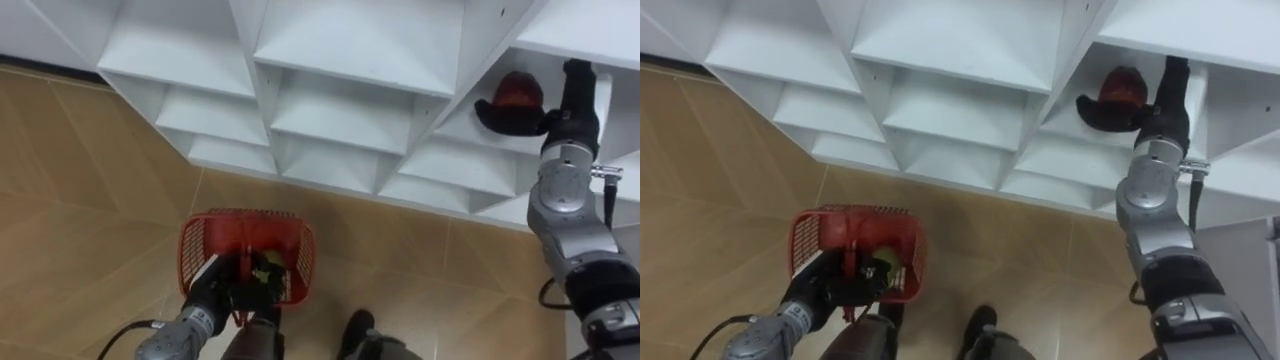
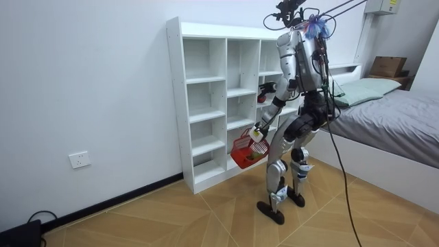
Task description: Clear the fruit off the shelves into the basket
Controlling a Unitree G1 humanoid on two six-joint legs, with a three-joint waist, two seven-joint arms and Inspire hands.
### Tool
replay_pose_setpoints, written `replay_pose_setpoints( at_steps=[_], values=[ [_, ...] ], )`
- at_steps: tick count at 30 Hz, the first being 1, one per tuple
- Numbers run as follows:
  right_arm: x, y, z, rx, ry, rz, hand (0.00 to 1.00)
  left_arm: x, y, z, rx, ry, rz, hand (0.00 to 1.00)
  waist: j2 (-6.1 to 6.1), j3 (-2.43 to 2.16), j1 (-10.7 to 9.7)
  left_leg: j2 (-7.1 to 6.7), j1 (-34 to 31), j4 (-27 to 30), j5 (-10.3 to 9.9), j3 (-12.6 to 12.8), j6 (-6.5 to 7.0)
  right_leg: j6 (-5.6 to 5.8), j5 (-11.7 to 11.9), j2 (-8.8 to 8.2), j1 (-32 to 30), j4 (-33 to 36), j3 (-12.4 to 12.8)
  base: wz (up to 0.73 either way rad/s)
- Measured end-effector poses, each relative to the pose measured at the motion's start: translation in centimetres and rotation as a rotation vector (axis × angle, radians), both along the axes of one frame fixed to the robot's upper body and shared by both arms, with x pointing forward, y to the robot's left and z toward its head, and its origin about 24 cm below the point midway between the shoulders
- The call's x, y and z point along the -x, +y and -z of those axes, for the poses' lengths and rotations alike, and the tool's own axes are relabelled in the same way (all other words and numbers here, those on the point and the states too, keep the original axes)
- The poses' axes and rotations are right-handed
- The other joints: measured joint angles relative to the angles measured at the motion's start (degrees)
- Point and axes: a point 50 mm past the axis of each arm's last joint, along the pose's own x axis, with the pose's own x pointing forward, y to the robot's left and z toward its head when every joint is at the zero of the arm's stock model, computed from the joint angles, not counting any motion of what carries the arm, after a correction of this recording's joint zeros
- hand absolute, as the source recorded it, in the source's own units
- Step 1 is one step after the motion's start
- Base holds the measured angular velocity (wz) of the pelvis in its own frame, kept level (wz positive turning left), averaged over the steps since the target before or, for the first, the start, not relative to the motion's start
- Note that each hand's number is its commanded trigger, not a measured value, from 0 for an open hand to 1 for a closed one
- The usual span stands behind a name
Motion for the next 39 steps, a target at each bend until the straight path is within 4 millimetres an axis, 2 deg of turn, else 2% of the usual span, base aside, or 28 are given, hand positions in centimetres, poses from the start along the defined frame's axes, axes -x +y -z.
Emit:
replay_pose_setpoints(
  at_steps=[7,17,23,31,39],
  values=[
    [0.1,-0.2,0.4,0.005,0.019,0.012,0.0,-0.3,-0.6,-0.3,0.0,-0.013,0.035,1.0,0.07,0.05,0.53,-0.22,-1.41,0.83,0.0,-0.45,0.0,-0.25,-0.34,-0.73,-0.94,1.05,-1.18,0.06],
    [-0.5,-0.4,0.5,0.072,0.086,0.02,0.0,-0.6,-1.0,-0.5,-0.005,-0.02,0.064,1.0,-0.03,0.14,0.99,-0.35,-2.15,0.87,0.02,-0.66,-0.05,-0.34,-0.93,-0.94,-1.73,2.03,-1.23,0.03],
    [-0.3,-0.8,1.3,0.072,0.15,0.039,0.0,-0.6,-1.0,-0.8,-0.006,-0.03,0.075,1.0,-0.24,0.26,0.94,-0.92,-2.75,1.09,0.04,-0.66,-0.06,-0.21,-1.42,-1.67,-2.71,2.94,-1.19,0.02],
    [0.1,-1.7,2.1,0.022,0.192,0.067,0.0,-0.6,-1.4,-0.8,-0.008,-0.03,0.105,1.0,-0.32,0.31,0.99,-0.95,-2.66,0.9,0.05,-0.64,-0.05,-0.2,-1.45,-1.71,-2.67,2.81,-1.29,0.0],
    [0.1,-2.2,2.0,0.025,0.208,0.04,0.0,-0.5,-1.4,-0.8,-0.005,-0.029,0.11,1.0,-0.33,0.31,1.06,-0.93,-2.45,0.87,0.05,-0.63,-0.05,-0.2,-1.45,-1.71,-2.48,2.8,-1.28,0.0]
  ],
)
